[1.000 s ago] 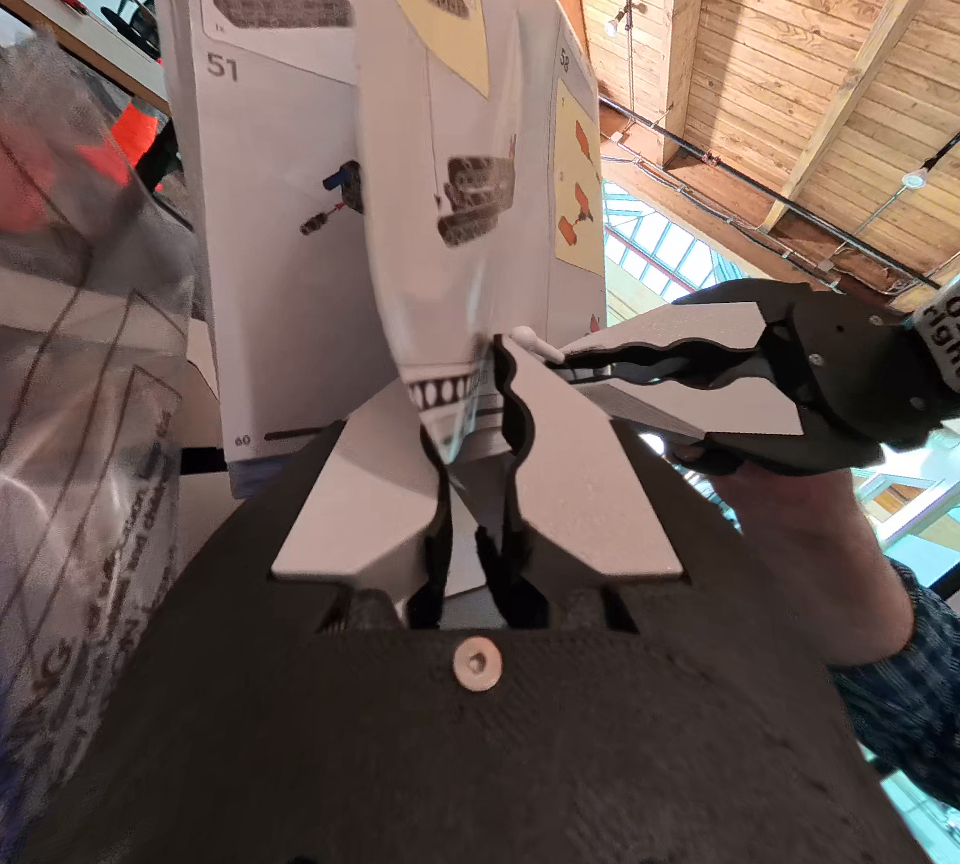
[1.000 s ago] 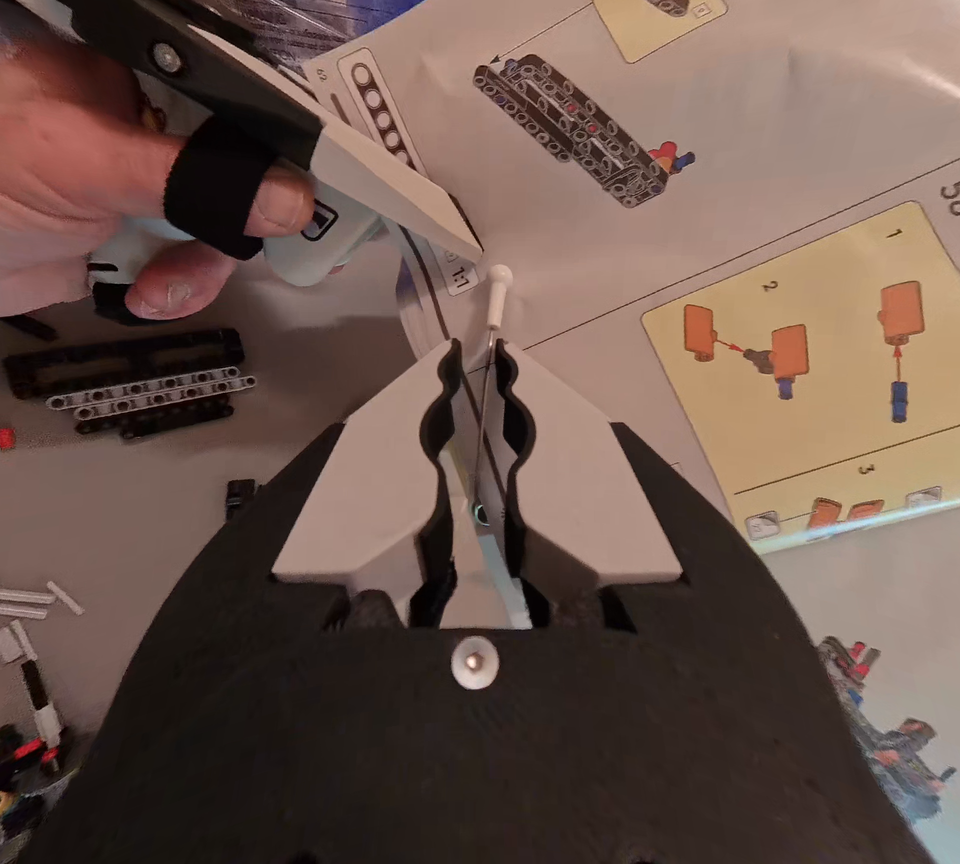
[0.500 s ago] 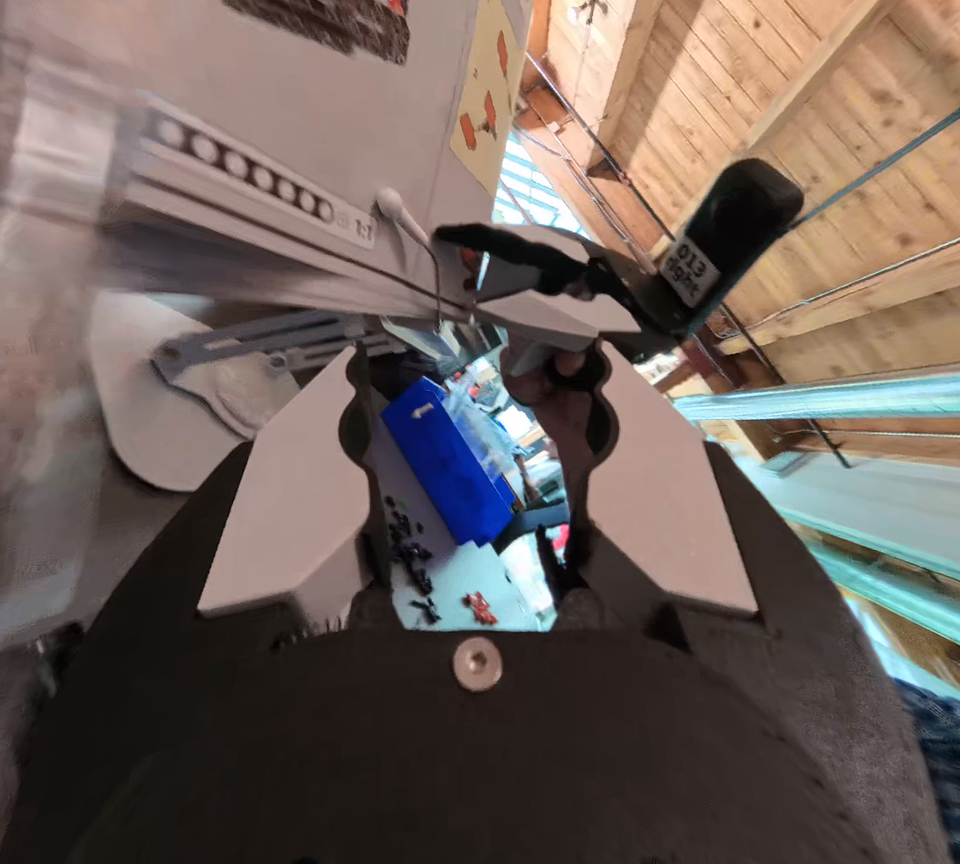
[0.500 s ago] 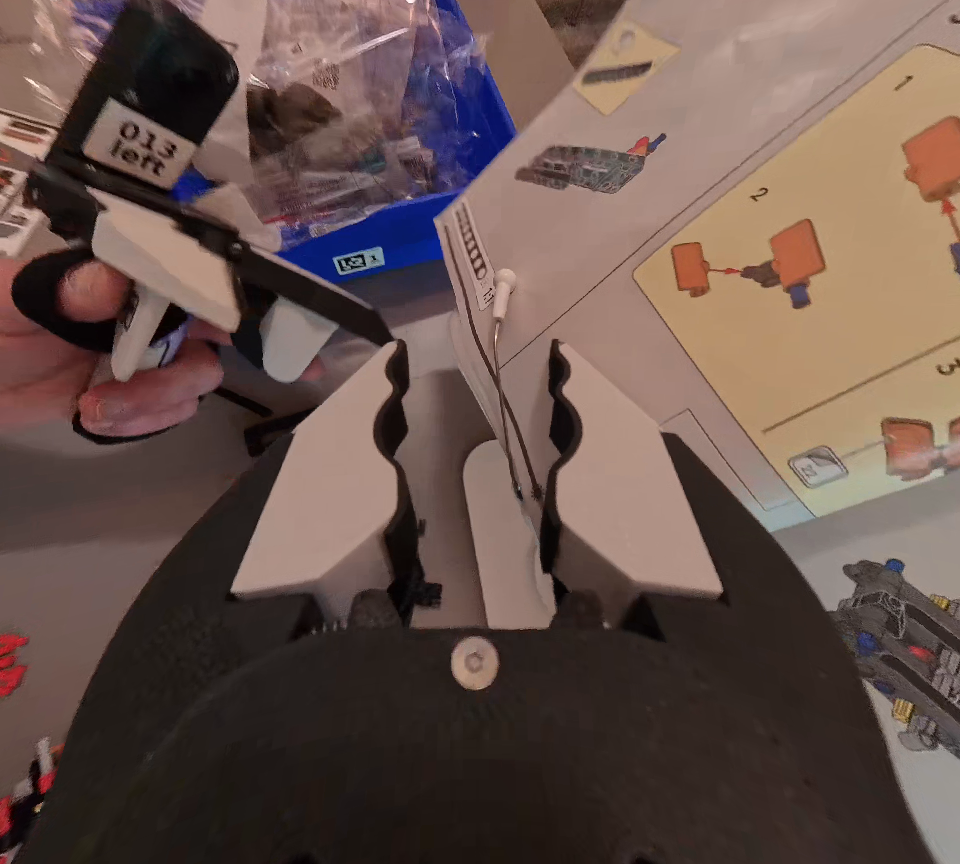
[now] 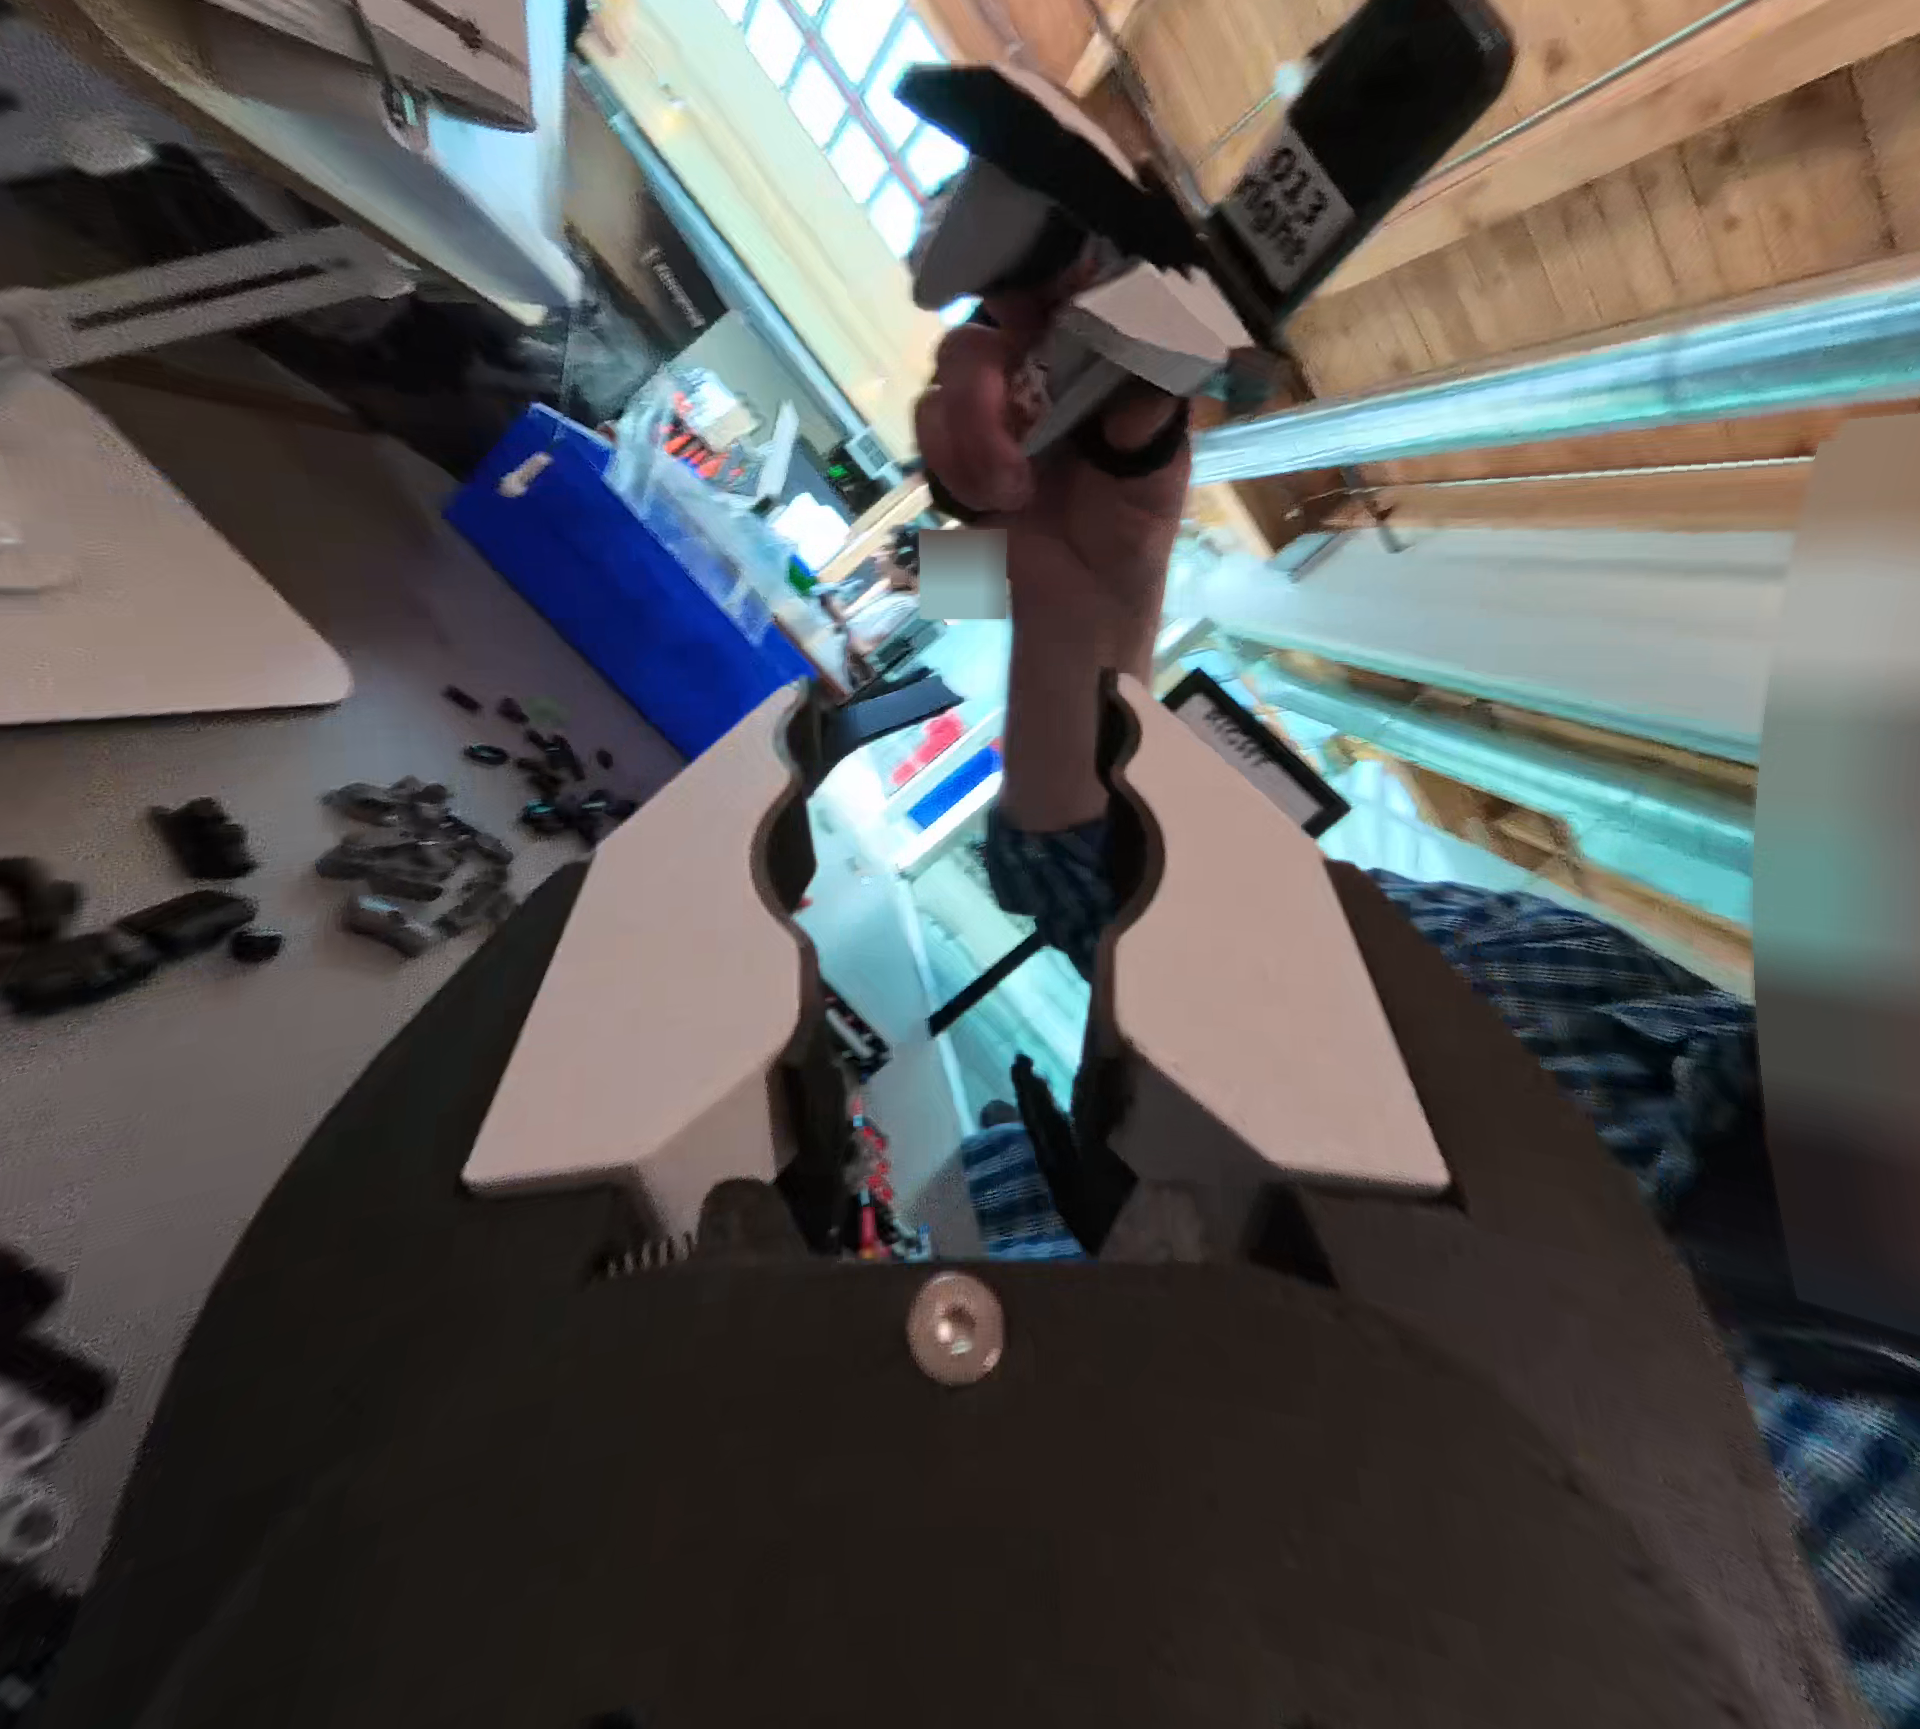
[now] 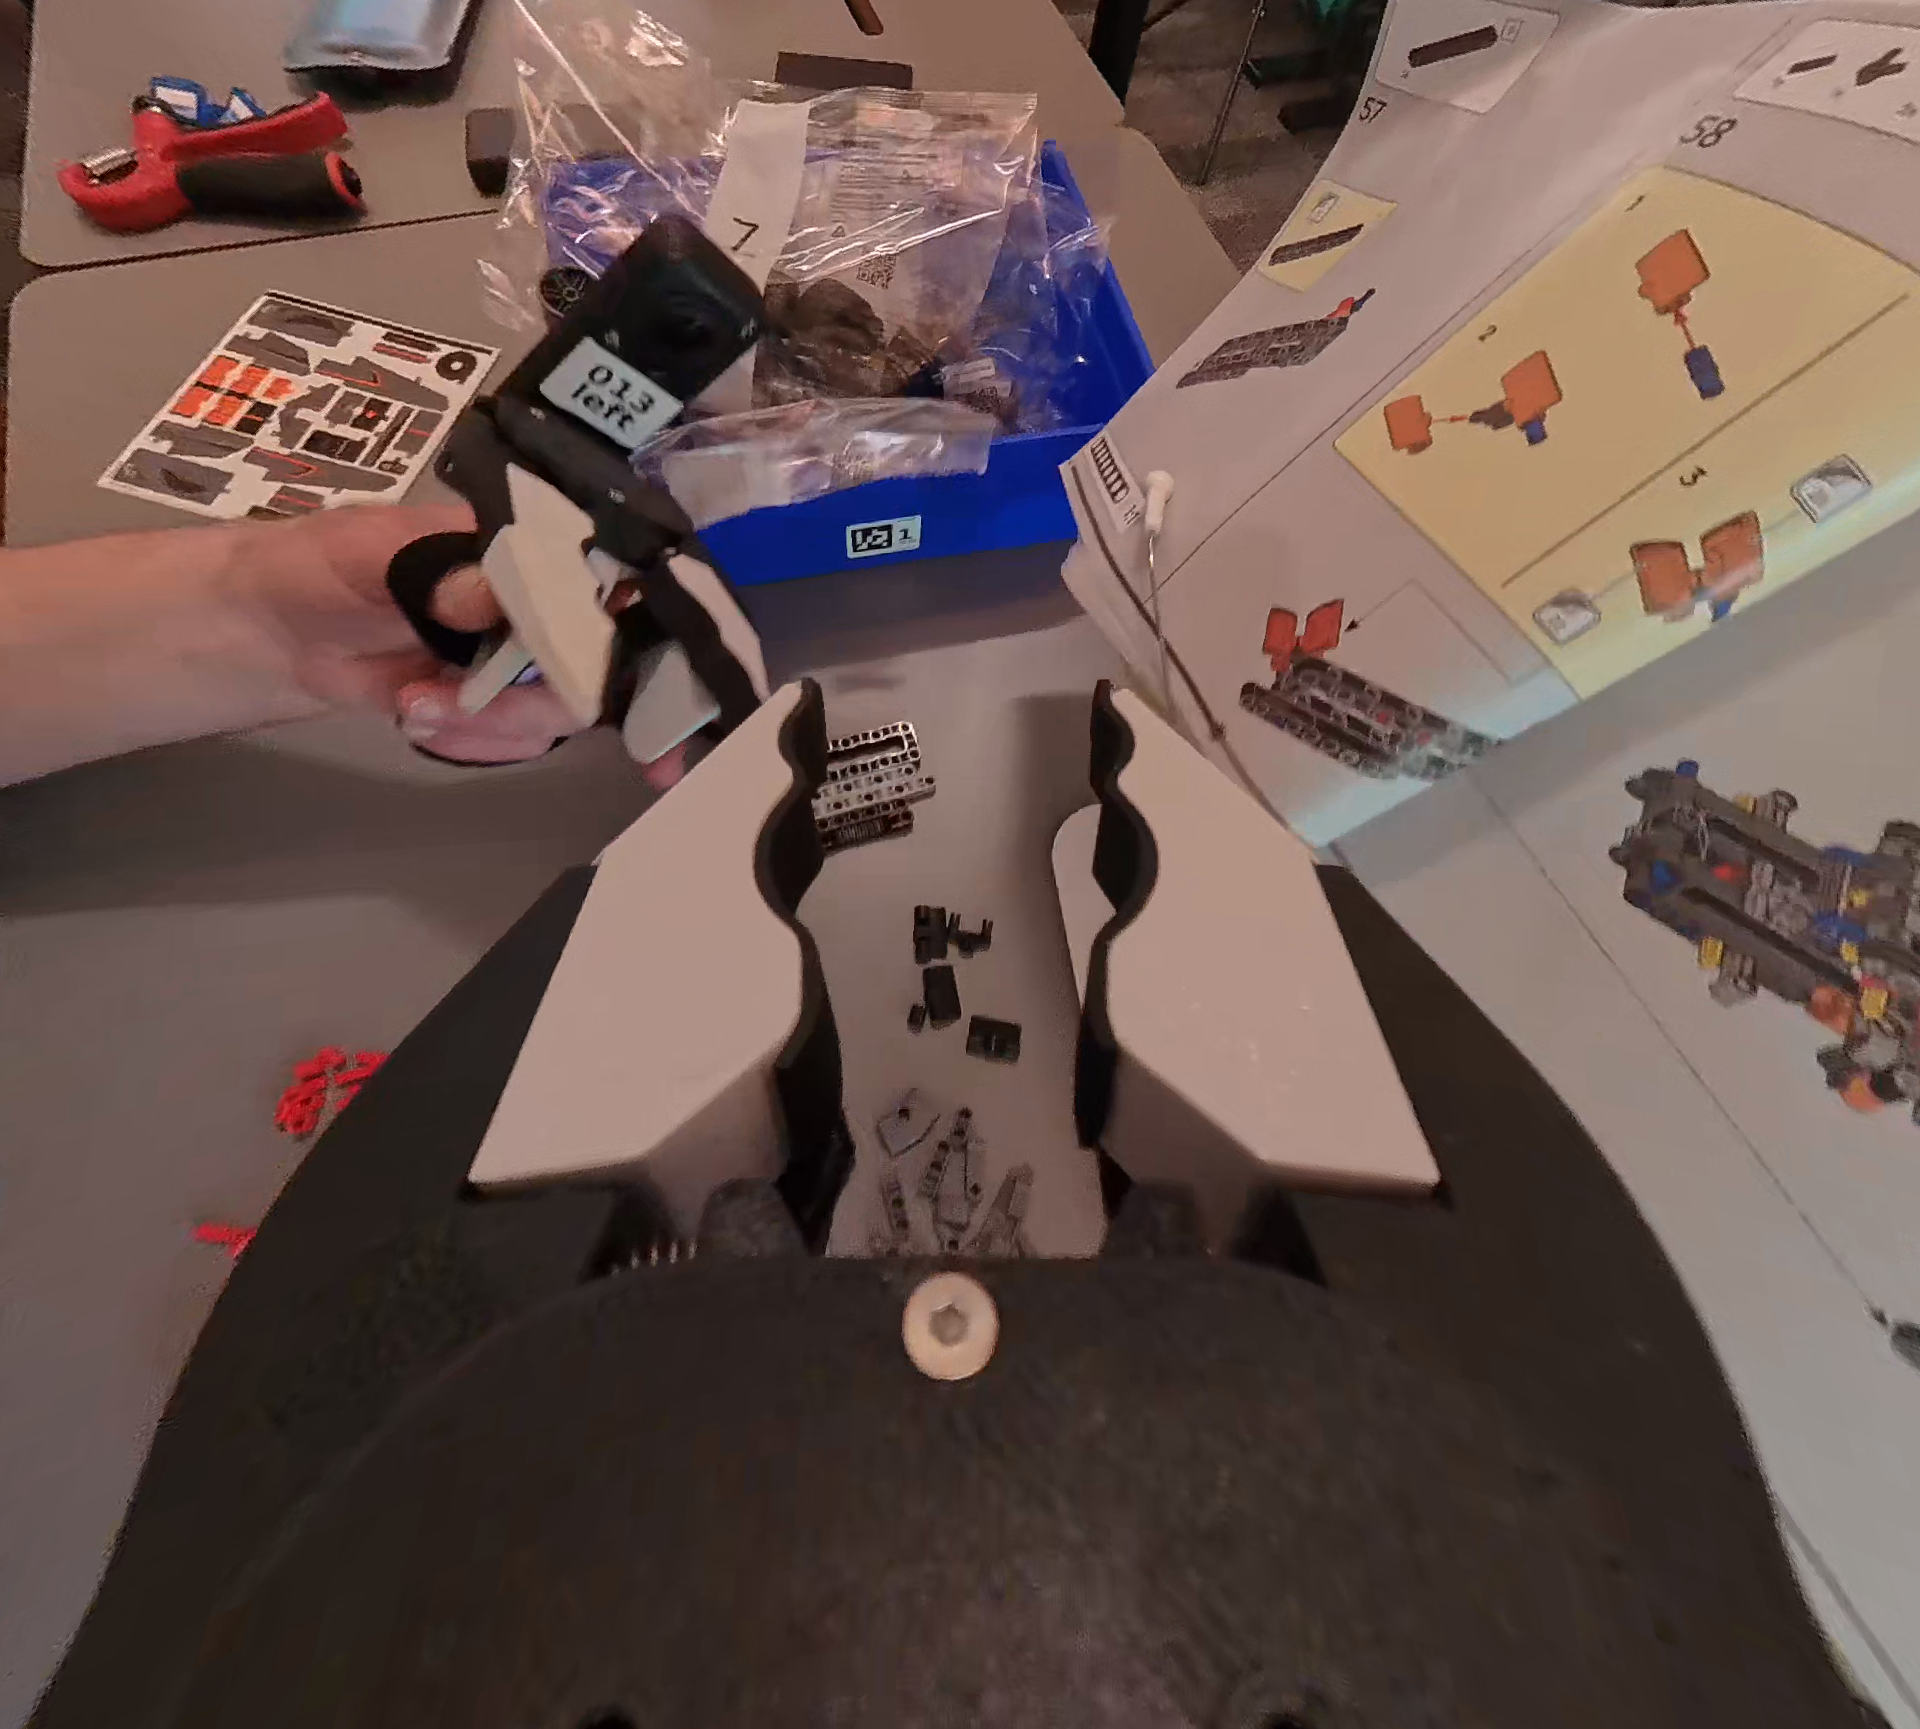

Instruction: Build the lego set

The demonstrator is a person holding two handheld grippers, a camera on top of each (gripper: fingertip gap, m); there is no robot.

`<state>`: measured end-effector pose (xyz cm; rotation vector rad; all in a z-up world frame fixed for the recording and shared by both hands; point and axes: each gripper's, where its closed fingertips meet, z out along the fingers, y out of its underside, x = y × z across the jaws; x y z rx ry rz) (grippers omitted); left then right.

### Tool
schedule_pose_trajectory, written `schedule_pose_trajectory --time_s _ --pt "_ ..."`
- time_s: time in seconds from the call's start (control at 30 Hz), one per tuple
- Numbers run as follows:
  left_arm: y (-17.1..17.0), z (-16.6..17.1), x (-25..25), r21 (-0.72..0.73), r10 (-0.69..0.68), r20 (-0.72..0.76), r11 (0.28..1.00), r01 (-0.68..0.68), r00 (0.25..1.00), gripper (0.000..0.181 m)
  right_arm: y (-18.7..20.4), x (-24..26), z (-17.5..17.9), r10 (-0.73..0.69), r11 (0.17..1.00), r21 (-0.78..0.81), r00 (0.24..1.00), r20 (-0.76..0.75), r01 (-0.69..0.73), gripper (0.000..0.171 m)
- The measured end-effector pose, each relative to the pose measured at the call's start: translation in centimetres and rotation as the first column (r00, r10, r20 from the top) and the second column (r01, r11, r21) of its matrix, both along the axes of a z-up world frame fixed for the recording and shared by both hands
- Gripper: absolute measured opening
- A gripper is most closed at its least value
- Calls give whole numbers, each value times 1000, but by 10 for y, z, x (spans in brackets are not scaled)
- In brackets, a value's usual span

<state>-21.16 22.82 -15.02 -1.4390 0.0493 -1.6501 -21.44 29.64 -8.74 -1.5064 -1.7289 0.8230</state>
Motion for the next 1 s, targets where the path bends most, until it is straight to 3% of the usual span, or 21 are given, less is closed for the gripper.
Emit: schedule_pose_trajectory --time_s 0.07,0.1,0.13,0.2,0.3,0.4,0.5,0.63,0.73,0.87,1.0 --pt "6 -2 -3 10 79 -86 997 -78 993 51 -5 15 1 -6 1000 26 1000 9 6 49" --pt "9 -12 -2 14 127 -213 992 -127 969 53 -7 22 1 -14 999 47 1000 18 13 51" --pt "13 -26 -1 38 185 -381 982 -185 906 61 -8 29 0 -23 997 77 999 27 21 54" --pt "15 -42 0 73 233 -553 970 -232 800 74 -12 43 -4 -32 989 145 998 53 24 55" --pt "25 -59 -17 218 372 -760 919 -329 534 100 -22 57 -13 -37 978 206 995 89 18 59" --pt "25 -63 -32 351 450 -854 869 -349 261 129 -36 66 -24 -35 972 233 991 130 4 75" --pt "18 -58 -33 383 444 -886 863 -331 131 148 -53 72 -26 -21 972 235 992 123 -9 91" --pt "2 -51 -28 387 437 -895 862 -326 92 158 -61 91 -29 -60 966 256 990 130 25 109" --pt "-15 -61 -22 318 386 -912 880 -354 140 158 -78 110 -36 -58 977 209 990 125 31 117" --pt "-47 -110 -4 153 243 -947 915 -373 208 154 -87 141 -48 -98 983 165 990 102 81 114" --pt "-77 -174 7 4 79 -983 913 -407 168 147 -99 166 -69 -116 991 80 990 75 110 113"
